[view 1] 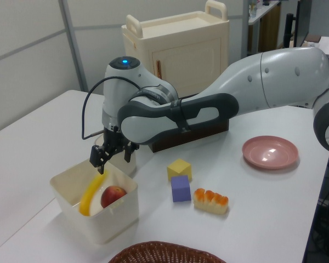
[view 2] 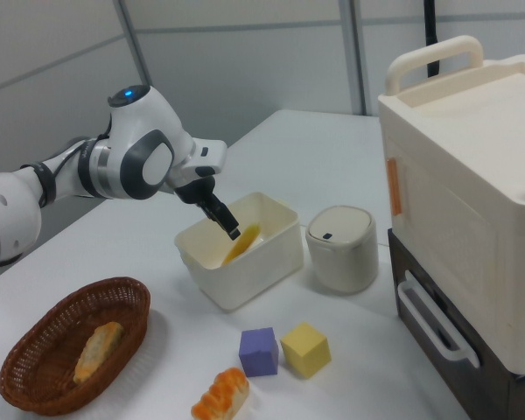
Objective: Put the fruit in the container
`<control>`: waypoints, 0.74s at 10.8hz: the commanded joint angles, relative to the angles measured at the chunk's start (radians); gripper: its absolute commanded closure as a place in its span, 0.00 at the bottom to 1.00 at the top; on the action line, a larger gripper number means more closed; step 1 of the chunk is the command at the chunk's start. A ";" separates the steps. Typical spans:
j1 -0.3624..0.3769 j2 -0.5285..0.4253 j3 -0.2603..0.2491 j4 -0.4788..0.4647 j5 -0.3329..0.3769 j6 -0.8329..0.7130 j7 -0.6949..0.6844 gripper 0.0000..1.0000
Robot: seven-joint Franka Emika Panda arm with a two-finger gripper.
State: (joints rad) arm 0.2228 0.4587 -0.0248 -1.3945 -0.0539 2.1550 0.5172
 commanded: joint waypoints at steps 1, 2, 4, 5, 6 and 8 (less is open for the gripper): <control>-0.009 -0.046 -0.018 -0.011 0.005 -0.073 -0.067 0.00; -0.031 -0.064 -0.018 -0.011 0.005 -0.152 -0.148 0.00; -0.063 -0.093 -0.020 -0.011 -0.001 -0.323 -0.329 0.00; -0.089 -0.118 -0.020 -0.012 -0.003 -0.393 -0.397 0.00; -0.121 -0.132 -0.021 -0.014 0.000 -0.429 -0.463 0.00; -0.146 -0.137 -0.021 -0.012 -0.003 -0.448 -0.486 0.00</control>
State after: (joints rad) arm 0.0962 0.3531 -0.0406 -1.3890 -0.0562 1.7389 0.0850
